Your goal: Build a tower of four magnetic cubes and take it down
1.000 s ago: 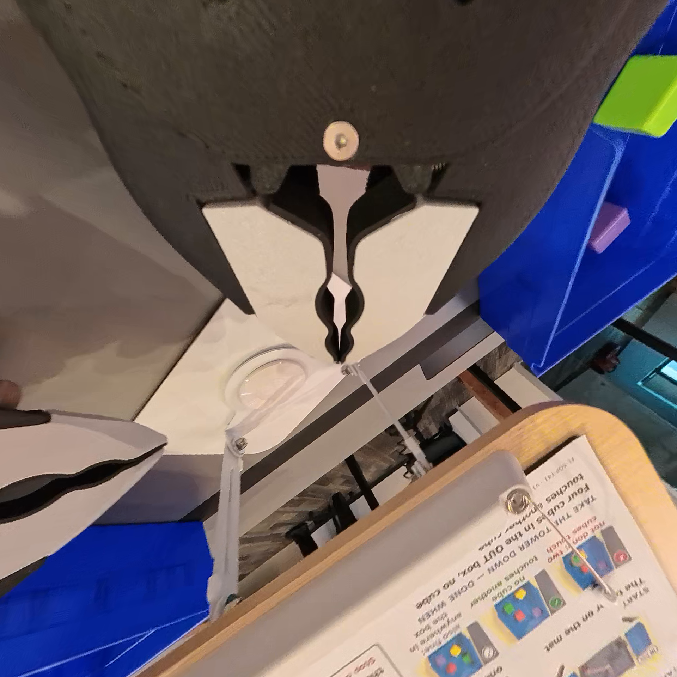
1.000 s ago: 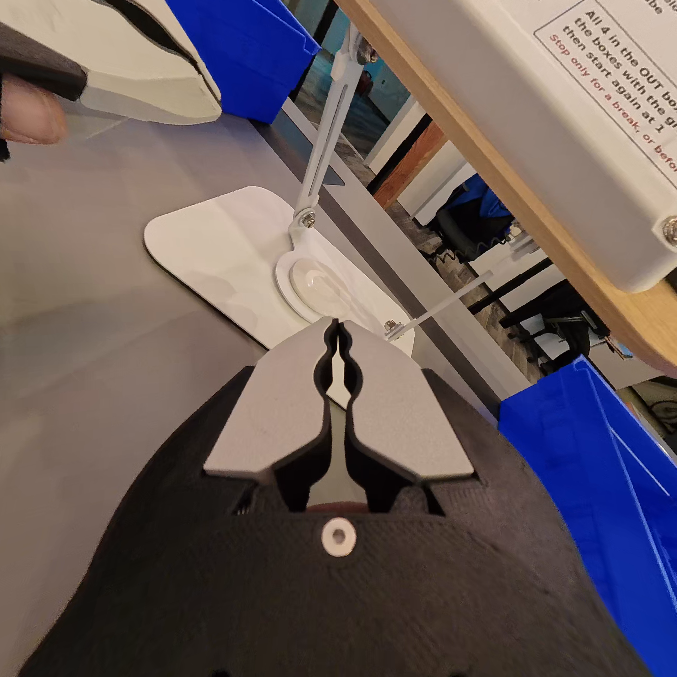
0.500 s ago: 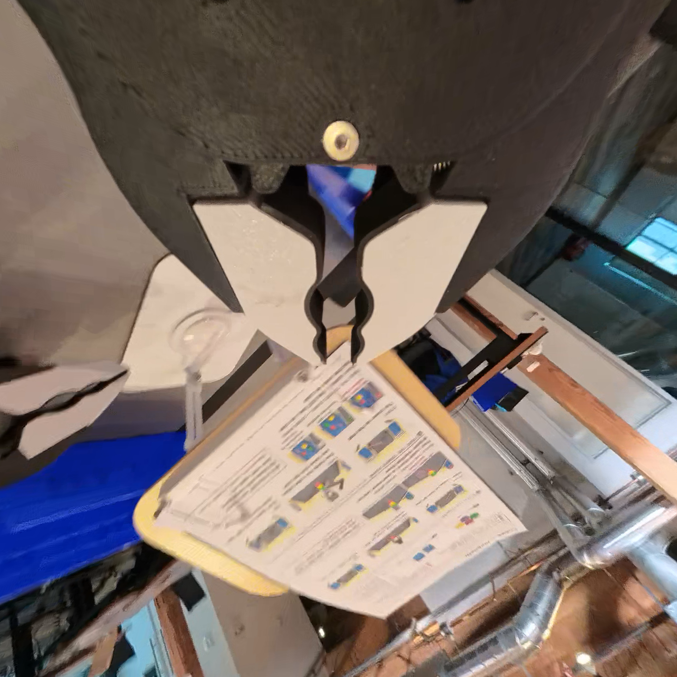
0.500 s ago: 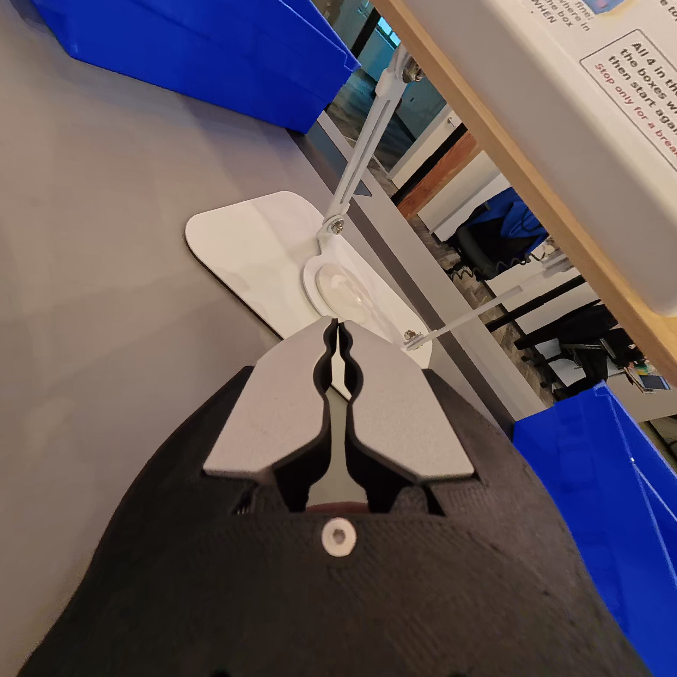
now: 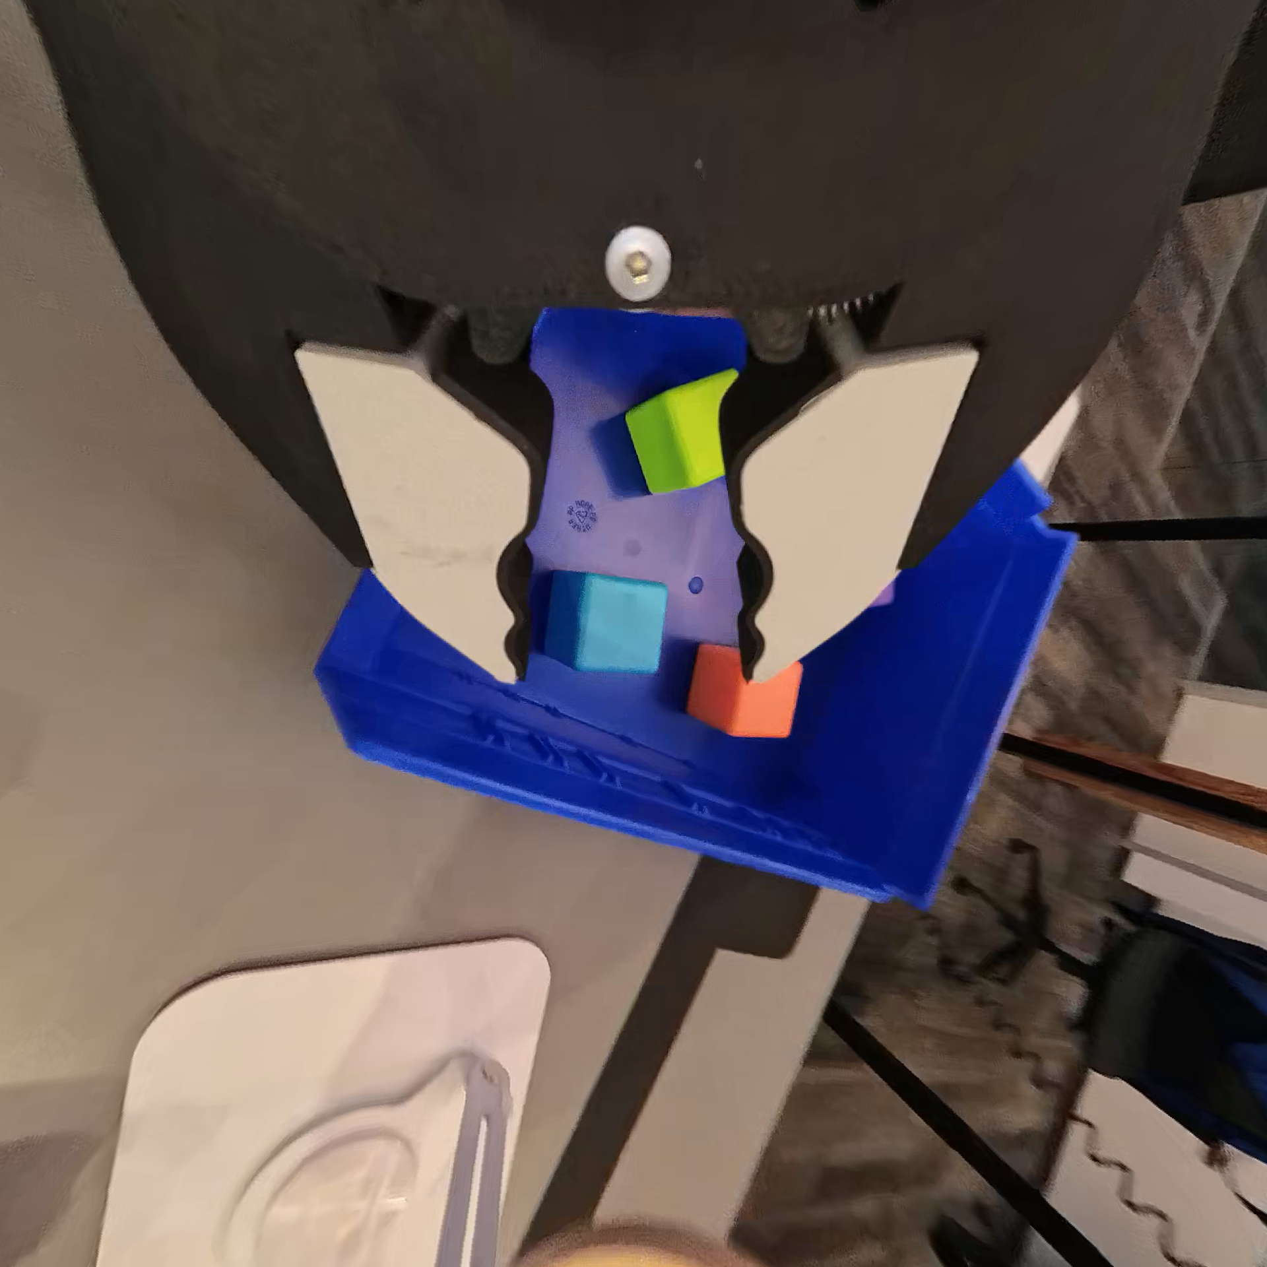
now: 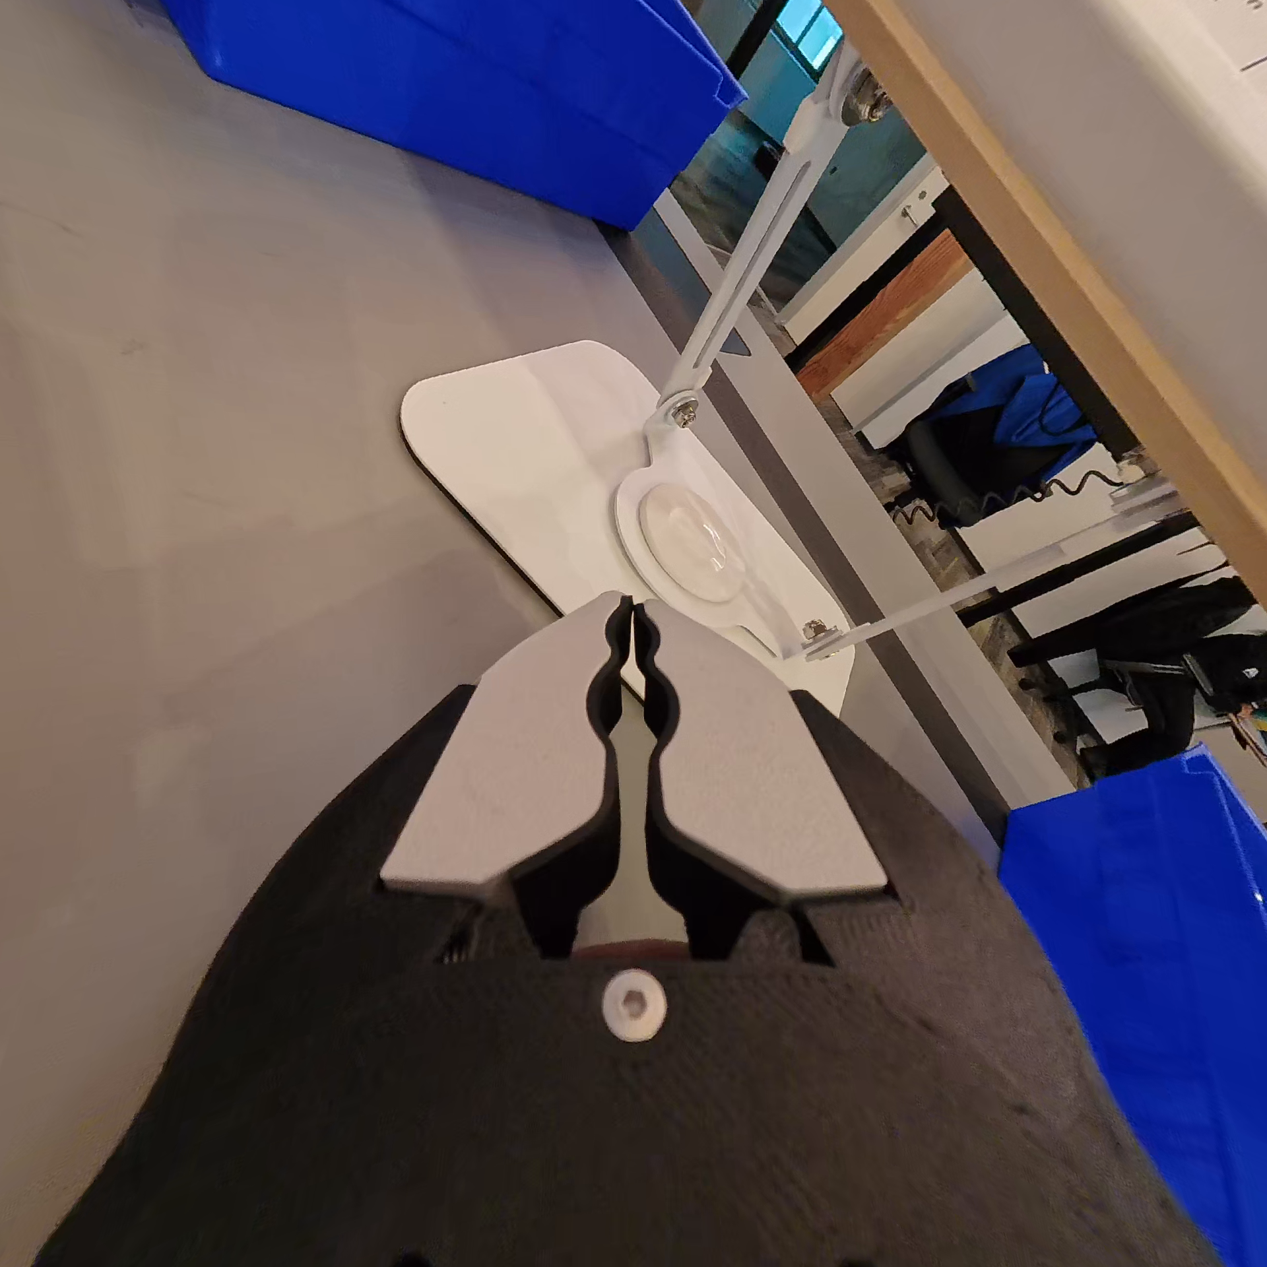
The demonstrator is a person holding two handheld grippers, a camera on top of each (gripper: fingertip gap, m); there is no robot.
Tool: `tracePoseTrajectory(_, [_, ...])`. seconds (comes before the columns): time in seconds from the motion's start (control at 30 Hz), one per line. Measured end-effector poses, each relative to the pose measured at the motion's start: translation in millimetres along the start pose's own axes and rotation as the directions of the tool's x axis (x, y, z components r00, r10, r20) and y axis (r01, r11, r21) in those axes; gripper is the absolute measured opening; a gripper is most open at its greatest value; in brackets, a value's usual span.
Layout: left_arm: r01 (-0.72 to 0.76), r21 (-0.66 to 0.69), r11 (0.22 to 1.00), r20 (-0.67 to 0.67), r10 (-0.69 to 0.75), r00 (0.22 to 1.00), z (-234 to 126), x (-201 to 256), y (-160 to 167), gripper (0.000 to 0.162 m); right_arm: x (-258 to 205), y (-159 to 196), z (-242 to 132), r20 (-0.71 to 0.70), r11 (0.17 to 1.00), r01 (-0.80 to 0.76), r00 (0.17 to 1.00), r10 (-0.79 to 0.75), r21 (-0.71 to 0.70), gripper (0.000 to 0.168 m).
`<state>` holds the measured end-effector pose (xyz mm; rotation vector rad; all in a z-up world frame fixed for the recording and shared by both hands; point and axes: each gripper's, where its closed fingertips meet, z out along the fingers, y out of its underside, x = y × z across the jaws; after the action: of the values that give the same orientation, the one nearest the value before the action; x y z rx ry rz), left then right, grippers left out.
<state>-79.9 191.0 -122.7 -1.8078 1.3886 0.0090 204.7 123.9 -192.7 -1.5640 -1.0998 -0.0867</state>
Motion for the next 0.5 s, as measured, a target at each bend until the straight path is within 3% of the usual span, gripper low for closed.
tracePoseTrajectory(0.33, [-0.1, -0.321, 0.942, -0.211, 0.032, 0.977, 57, 11, 45, 0.064, -4, 0, 0, 0.024, 1.0, 0.006, 1.0, -0.006, -0.001, 0.0])
tracePoseTrajectory(0.5, [-0.096, -0.383, 0.919, -0.258, -0.006, 0.966, 70, 7, 57, 0.064, -5, 0, 0, 0.032, 1.0, 0.008, 0.999, -0.008, -0.001, 0.0])
